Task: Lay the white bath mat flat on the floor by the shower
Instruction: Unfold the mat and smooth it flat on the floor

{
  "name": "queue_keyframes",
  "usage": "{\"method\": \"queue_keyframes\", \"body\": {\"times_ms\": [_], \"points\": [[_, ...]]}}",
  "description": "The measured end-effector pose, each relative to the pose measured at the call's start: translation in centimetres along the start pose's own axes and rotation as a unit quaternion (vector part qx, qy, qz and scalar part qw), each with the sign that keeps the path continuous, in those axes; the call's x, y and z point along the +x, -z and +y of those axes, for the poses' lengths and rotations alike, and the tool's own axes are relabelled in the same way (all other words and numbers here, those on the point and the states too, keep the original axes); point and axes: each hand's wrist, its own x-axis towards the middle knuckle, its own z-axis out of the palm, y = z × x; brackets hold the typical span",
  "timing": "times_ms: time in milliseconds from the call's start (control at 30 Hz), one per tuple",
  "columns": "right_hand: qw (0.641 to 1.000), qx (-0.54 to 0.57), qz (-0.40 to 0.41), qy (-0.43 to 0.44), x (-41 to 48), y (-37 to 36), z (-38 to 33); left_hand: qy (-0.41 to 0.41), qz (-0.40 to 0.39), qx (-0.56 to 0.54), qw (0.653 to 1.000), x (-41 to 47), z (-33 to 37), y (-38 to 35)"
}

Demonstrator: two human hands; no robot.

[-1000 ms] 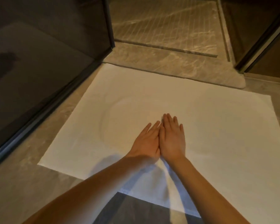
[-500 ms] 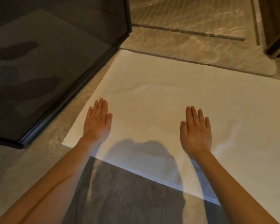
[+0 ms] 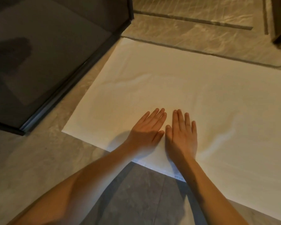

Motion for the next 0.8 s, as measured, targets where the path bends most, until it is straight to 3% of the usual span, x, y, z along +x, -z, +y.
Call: {"method": "queue_keyframes", "body": {"times_ms": [367,500,600,667,800], "points": [[1.000,0.016,0.007,0.005,-0.5,0.5,-0.2,0.131,-0.001,0.030,0.991,-5.0,-10.9,2.0],[0.999,0.028,0.015,0.009,-0.6,0.5,-0.4,0.241,0.011,0.034,0.970,-8.1,-16.1,3.3],[0.999,0.030,0.015,0.011,-0.6,0.6,-0.3,0.291,0.007,0.046,0.955,-7.9,-15.7,4.0],[0.999,0.030,0.010,0.012,-0.7,0.6,-0.3,0.258,0.018,0.064,0.964,-6.3,-12.6,4.1],[1.000,0.025,0.007,0.015,-0.6,0.6,-0.2,0.067,-0.019,0.022,0.997,-2.1,-3.3,2.0]]}}
